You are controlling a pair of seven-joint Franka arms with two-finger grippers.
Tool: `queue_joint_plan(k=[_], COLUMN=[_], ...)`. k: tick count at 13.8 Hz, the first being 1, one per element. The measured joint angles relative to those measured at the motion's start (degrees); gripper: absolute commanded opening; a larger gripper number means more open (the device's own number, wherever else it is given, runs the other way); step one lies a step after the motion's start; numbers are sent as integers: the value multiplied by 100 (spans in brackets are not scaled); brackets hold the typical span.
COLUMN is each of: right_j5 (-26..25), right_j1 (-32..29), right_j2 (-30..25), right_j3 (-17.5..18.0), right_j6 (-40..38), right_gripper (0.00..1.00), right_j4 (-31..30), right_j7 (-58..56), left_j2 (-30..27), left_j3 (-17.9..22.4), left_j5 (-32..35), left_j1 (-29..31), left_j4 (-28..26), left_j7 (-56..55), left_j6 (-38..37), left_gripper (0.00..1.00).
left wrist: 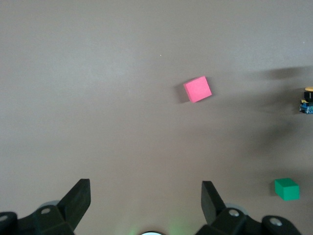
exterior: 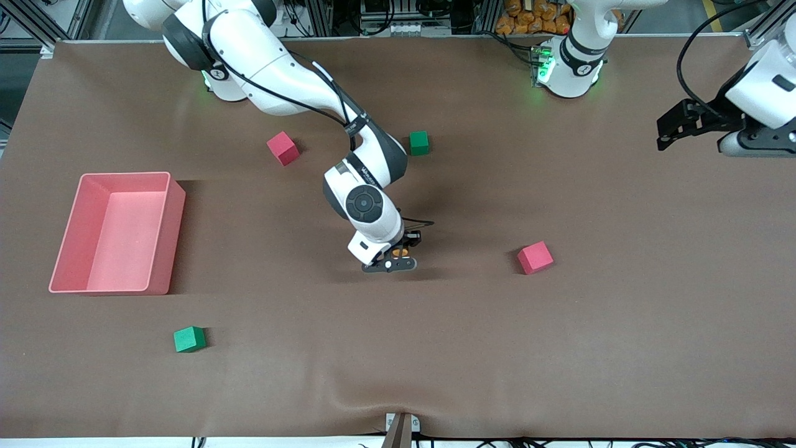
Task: Place and upright button with both arms
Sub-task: 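Lift the button out of the tray and carry it to mid-table, then set the button down while the left gripper reaches toward it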
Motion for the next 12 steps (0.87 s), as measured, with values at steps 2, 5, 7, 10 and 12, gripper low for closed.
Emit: queue_joint_plan(k=[2, 5, 7, 10, 12], right_j5=[-272, -366, -406, -442, -454], right_j1=[54, 58, 11, -202, -401], right_j2=[0, -5, -58, -321, -590], right_j3=[0, -34, -96, -351, -666], right_j6=[42, 67, 55, -238, -631], right_gripper=[100, 100, 100, 100, 100], right_j4=[17, 107, 238, 338, 380], right_j7=[68, 95, 96, 96, 94], left_j2=[46, 92, 142, 320, 601], left_j3=[-107, -218, -316, -549, -575], left_j5=[-2, -27, -256, -333, -537], left_j1=[-10, -17, -46, -253, -334], left_j4=[0, 2, 22, 64, 64], left_j7=[-10, -21, -20, -92, -148], left_j6=[0, 35, 83, 95, 99], left_gripper=[100, 100, 100, 100, 100])
